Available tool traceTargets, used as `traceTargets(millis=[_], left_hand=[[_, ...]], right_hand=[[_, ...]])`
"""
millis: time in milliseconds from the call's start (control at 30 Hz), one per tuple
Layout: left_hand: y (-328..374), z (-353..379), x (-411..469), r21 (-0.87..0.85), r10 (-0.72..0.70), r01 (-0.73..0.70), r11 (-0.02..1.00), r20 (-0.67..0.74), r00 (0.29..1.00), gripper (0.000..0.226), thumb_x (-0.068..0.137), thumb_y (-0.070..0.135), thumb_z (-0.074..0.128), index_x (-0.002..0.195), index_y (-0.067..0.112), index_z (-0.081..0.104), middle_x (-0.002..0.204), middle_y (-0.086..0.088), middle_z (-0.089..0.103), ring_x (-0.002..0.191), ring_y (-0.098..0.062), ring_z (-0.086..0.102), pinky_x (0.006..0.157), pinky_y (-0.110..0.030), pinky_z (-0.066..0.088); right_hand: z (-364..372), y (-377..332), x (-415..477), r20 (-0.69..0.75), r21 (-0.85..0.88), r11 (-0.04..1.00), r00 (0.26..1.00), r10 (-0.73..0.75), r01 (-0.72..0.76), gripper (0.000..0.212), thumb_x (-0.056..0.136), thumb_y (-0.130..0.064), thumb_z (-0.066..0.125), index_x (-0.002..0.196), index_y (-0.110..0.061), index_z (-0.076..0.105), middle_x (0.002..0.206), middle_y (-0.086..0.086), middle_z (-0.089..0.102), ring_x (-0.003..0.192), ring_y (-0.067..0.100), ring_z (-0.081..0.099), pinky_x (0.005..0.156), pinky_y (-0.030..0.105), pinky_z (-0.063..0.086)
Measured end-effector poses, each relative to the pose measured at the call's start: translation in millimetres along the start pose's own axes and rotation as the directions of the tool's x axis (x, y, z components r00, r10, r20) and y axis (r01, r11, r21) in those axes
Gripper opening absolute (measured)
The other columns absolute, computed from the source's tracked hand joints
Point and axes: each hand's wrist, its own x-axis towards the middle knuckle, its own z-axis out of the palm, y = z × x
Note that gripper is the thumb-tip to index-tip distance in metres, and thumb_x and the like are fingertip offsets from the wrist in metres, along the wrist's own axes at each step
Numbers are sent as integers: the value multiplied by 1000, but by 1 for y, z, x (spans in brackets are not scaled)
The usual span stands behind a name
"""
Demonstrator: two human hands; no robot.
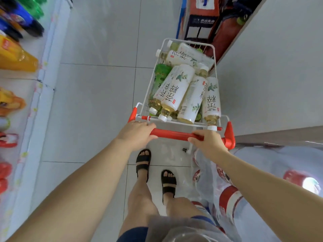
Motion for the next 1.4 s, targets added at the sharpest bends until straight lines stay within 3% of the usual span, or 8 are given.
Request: traceTargets(millis=[133,433,567,933,1100,1200,1300,1400], left_hand=[[2,24,-43,-84,-104,108,991,49,993,29,96,44,42,109,20,50,100,0,61,86,-22,60,69,-33,43],[20,73,-129,-264,-335,349,899,99,937,26,94,46,44,99,22,51,90,5,61,75,-16,59,67,-31,49],[20,89,-166,-344,-418,420,840,83,905,23,95,42,47,97,20,52,86,6,54,74,-12,54,64,-25,40],[20,150,-288,-481,-659,616,624,100,745,21,96,40,46,87,21,42,85,3,50,70,-12,50,62,-24,35],[36,173,-346,-631,-717,628,456,158,679,14,98,33,43,89,23,43,83,4,51,67,-11,50,64,-27,41],[48,186,-380,-630,-766,639,442,105,634,12,96,27,42,101,22,52,87,4,56,77,-16,55,79,-32,45],[55,202,-412,-577,-805,699,422,117,582,18,95,37,43,105,30,56,91,9,58,89,-14,53,99,-39,31],[58,212,-421,-623,-811,700,349,173,559,28,94,46,45,102,23,60,86,7,57,77,-12,49,80,-28,38]], right_hand=[[18,-6,-18,52,-61,990,991,-122,125,15,88,-26,62,101,-21,69,84,4,68,84,21,59,84,34,49],[50,-22,-35,235,-183,938,940,-249,294,18,85,-27,66,101,-20,70,89,5,68,89,20,58,79,26,45],[68,-45,-43,350,-249,877,882,-315,411,12,86,-25,63,95,-18,70,82,5,67,74,15,59,63,18,43],[162,-111,-92,551,-401,624,720,-421,671,23,88,-24,62,109,-17,66,93,3,67,71,17,62,72,27,54],[206,-133,-117,662,-432,450,614,-431,782,25,89,-28,60,111,-18,66,97,2,67,85,15,57,82,21,41],[228,-144,-124,707,-430,365,560,-433,825,23,87,-30,62,108,-21,66,95,-3,65,88,14,57,84,23,42],[247,-159,-125,722,-453,305,545,-426,838,25,82,-34,67,103,-22,67,91,-7,62,92,13,56,94,33,44],[262,-167,-130,612,-487,310,572,-547,817,40,75,-38,73,111,-21,65,109,-3,56,115,20,44,104,41,34]])
